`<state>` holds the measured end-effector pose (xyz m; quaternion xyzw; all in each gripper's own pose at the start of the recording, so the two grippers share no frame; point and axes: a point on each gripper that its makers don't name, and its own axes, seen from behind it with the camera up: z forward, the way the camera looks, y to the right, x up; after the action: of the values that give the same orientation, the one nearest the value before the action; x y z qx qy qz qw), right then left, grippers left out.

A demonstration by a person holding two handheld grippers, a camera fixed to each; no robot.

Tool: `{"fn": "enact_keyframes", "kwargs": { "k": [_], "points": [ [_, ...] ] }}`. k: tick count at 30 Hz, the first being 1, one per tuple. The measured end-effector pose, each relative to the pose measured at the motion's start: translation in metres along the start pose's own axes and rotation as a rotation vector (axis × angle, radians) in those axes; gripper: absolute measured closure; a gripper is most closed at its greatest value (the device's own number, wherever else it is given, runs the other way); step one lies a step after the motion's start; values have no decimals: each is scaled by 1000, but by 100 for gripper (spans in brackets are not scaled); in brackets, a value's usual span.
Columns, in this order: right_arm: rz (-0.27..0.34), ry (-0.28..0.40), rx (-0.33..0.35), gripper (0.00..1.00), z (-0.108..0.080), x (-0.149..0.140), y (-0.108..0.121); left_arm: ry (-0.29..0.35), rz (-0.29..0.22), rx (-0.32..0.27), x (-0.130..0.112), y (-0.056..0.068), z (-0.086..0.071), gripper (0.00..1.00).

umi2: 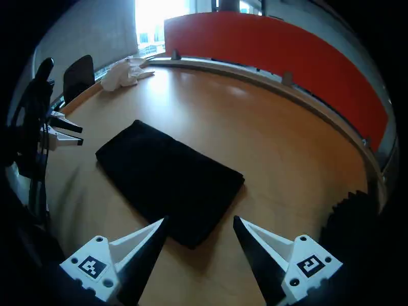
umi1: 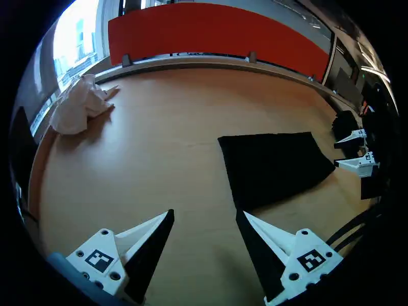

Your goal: Fold towel

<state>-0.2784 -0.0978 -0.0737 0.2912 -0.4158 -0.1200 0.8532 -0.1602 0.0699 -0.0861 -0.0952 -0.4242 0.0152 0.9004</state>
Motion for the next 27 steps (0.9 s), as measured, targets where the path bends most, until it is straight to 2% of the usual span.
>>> {"fn": "enact_keyframes", "kwargs": {
  "k": [8,14,20,27],
  "points": [
    [-19,-8,20,5,4,-4,-5,0,-9,21,-8,-8,-9,10],
    [-38,-32,33,6,8,-18,-10,-6,-28,33,-15,-13,-14,10],
    [-44,-54,45,18,11,-33,-12,-13,-53,42,-25,-18,-21,10],
    [-58,-63,61,35,10,-39,-12,-17,-58,53,-31,-25,-27,10]
  ]
}}
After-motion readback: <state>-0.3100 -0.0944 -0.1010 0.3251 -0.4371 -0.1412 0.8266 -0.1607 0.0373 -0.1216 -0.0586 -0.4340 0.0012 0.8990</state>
